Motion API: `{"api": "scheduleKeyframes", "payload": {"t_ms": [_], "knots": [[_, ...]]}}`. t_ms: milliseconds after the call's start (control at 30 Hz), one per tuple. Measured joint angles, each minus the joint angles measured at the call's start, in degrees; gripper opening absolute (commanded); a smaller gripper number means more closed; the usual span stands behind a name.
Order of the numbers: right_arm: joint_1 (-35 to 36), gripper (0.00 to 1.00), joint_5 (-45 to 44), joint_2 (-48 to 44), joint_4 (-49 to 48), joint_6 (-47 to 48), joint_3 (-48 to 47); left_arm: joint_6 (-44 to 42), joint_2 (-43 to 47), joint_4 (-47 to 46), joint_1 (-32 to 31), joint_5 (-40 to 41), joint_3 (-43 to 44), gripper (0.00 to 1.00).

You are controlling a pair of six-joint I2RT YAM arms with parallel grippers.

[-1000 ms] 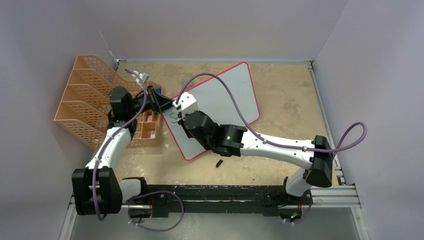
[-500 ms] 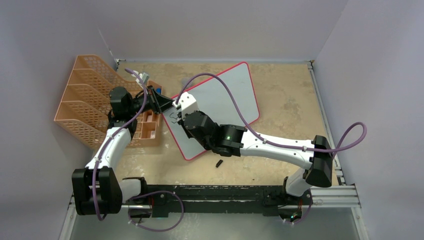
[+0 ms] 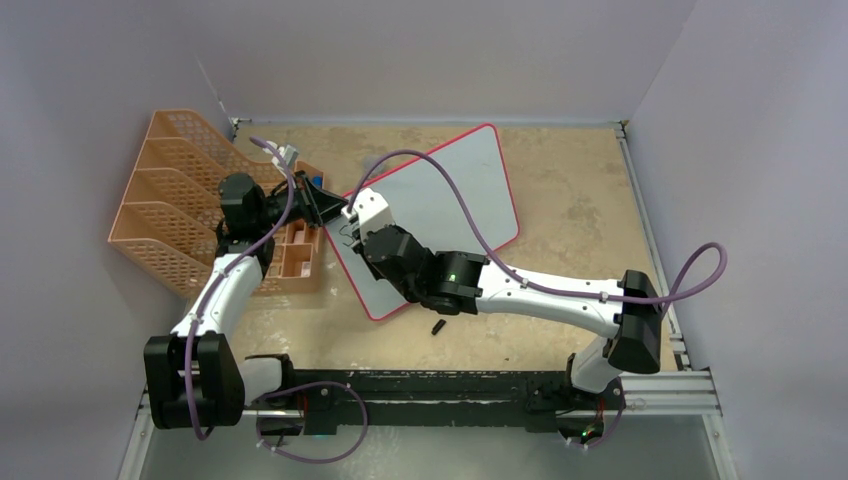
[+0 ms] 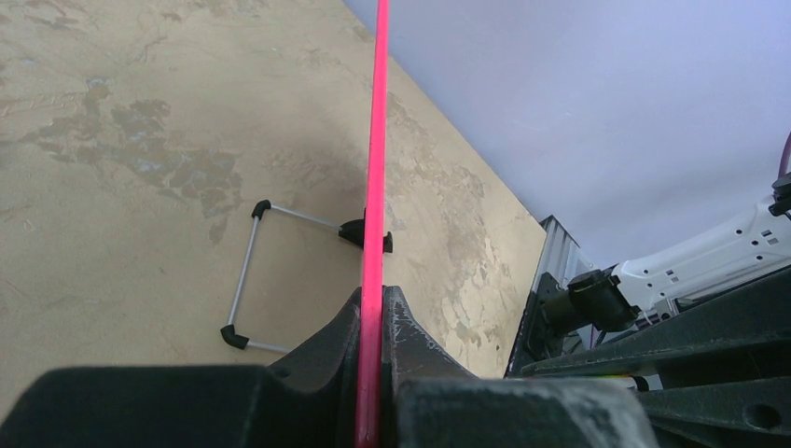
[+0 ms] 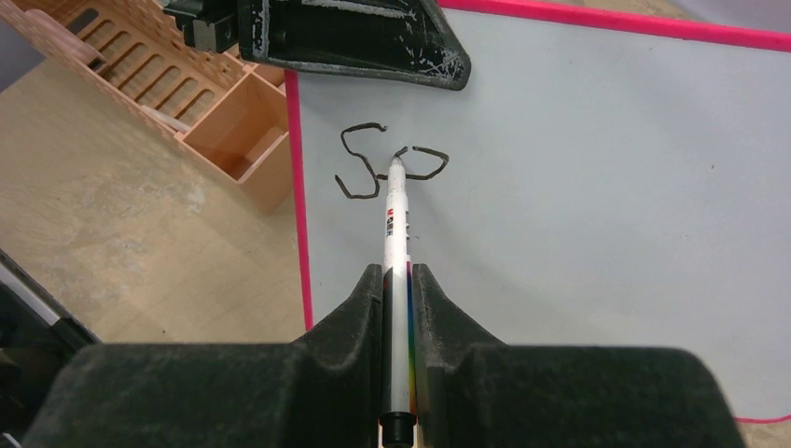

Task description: Write a sentence on the whiteboard

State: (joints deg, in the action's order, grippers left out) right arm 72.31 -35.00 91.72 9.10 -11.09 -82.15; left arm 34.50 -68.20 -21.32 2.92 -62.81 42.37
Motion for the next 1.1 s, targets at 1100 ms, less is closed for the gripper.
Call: {"api": "scheduleKeyframes", "payload": {"t_ms": [1100], "knots": [[0.48,0.00,0.48,0.02,4.79,-2.58,1.33,0.00,-0.15,0.00,0.00,0.20,0.00,0.00]]}}
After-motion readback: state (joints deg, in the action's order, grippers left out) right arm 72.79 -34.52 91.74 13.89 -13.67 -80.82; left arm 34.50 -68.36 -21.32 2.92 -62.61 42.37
